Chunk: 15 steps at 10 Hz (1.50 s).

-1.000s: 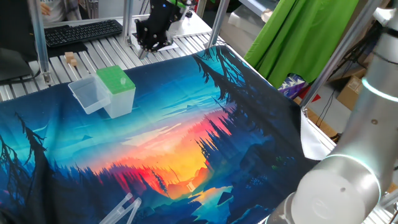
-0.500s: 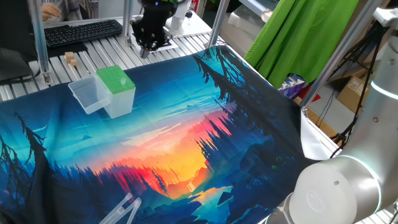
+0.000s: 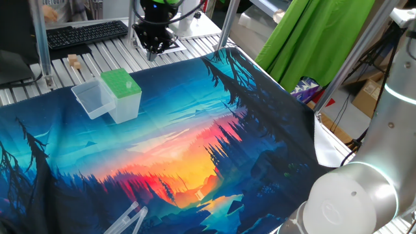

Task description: Insert a large pipette tip into the holder for large pipette tips

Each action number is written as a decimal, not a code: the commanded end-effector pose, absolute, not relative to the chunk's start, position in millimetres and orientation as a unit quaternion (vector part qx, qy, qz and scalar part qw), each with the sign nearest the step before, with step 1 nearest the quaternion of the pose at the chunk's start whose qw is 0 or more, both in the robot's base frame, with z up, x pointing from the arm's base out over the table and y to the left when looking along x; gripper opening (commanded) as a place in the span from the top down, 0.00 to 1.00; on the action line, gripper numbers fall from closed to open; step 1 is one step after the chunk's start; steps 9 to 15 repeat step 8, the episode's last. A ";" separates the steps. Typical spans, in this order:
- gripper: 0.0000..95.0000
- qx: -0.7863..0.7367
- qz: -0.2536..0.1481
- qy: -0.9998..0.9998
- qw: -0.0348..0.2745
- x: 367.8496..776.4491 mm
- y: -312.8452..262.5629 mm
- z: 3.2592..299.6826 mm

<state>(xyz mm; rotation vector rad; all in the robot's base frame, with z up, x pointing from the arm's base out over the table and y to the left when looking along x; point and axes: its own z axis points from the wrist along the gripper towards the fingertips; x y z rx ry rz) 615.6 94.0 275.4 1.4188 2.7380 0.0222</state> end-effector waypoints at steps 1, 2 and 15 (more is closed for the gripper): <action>1.00 0.462 0.027 0.886 0.017 614.3 93.4 275.2; 1.00 0.463 0.027 0.886 0.017 614.3 93.4 275.2; 1.00 0.462 0.024 0.886 0.021 612.6 94.6 274.3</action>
